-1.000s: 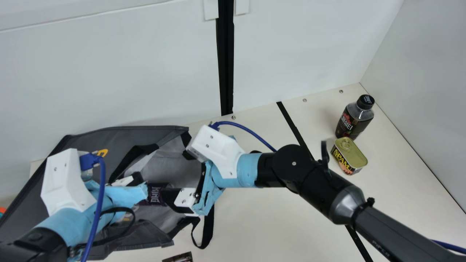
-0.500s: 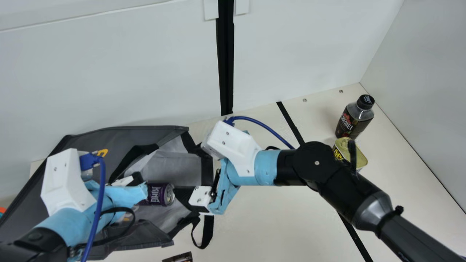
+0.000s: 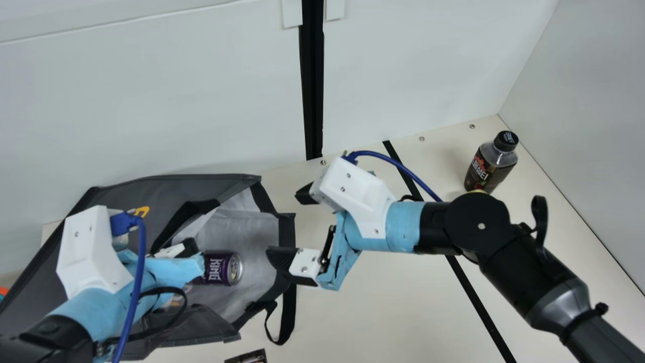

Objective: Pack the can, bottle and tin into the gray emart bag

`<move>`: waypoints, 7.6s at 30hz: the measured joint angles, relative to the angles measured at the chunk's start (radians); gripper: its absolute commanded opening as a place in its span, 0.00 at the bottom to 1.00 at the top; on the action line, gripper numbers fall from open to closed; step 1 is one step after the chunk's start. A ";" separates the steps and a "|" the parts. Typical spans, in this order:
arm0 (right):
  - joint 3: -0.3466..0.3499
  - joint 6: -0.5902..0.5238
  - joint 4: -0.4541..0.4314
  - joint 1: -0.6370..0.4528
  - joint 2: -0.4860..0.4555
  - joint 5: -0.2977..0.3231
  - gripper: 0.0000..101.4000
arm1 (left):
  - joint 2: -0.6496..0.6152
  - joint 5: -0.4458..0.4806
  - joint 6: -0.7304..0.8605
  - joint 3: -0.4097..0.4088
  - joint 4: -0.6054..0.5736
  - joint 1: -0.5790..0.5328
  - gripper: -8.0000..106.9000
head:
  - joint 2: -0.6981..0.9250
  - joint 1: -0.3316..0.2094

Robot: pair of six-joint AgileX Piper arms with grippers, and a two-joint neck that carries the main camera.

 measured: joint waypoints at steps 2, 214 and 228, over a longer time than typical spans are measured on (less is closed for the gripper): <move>0.000 0.005 -0.012 -0.013 -0.008 0.002 0.90 | 0.000 0.000 0.000 0.000 0.000 0.000 0.16 | 0.002 0.000; -0.599 1.029 -1.082 -0.436 -0.003 0.396 0.90 | 0.000 0.000 0.000 0.000 0.000 0.000 0.16 | 0.000 0.000; -0.641 0.991 -1.057 -0.480 0.099 0.361 0.90 | 0.000 0.000 0.000 0.000 0.000 0.000 0.16 | 0.000 0.000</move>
